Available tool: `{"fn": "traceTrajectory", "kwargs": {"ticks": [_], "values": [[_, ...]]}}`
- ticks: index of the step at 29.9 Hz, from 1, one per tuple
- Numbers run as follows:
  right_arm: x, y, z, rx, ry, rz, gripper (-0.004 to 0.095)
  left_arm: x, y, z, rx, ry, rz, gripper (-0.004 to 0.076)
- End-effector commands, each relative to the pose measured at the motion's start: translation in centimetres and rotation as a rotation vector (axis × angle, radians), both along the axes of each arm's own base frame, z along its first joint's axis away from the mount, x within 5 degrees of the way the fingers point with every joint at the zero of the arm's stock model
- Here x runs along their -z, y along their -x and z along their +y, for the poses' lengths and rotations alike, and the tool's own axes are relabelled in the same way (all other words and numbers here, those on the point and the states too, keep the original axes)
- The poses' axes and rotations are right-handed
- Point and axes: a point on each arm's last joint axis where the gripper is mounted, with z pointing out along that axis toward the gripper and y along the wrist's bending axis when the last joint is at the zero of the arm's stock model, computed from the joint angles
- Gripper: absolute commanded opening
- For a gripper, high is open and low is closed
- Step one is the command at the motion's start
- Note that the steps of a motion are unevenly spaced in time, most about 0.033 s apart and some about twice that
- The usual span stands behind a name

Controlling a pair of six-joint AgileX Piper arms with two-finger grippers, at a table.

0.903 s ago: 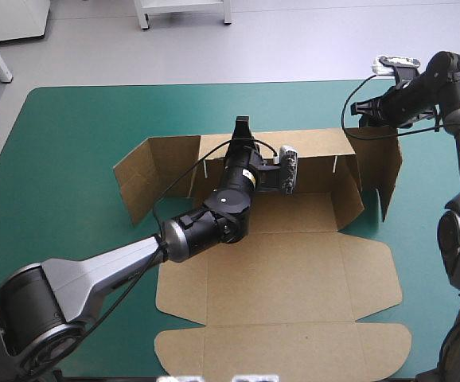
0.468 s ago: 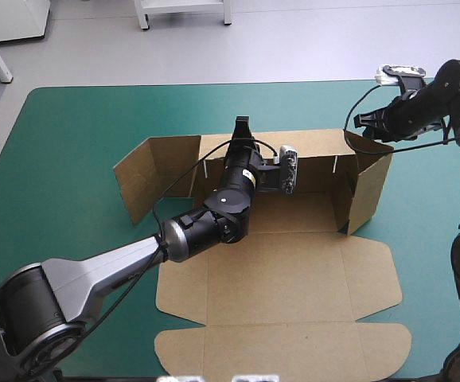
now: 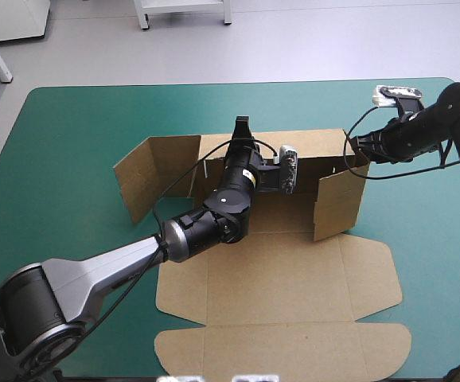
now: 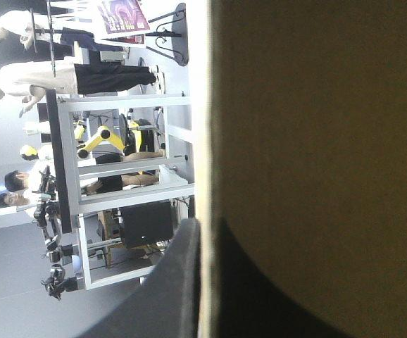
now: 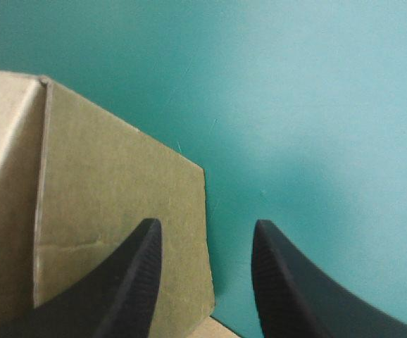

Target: Fold the box

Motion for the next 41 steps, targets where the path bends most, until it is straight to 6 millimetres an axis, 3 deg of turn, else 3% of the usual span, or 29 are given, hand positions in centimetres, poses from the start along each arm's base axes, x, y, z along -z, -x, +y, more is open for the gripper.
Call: {"fn": "traceTrajectory", "kwargs": {"ticks": [1,14,21,41], "values": [[-2.3,1.9,0.3,-0.002,-0.022,-0.136,0.039,-2.9,0.7,0.5,0.006,0.048,-0.069,-0.0008],[1.0,6.2,1.4,-0.107,-0.073,-0.22,0.0391,-2.9,0.7,0.5,0.007,0.046,-0.072,-0.0008],[1.7,6.9,1.8,-0.186,-0.065,-0.349,0.0391,-2.9,0.7,0.4,0.01,0.047,-0.072,-0.0008],[1.0,8.7,1.9,-0.243,-0.03,-0.315,0.0391,-3.1,0.7,0.4,0.024,0.025,-0.098,-0.0009]]}}
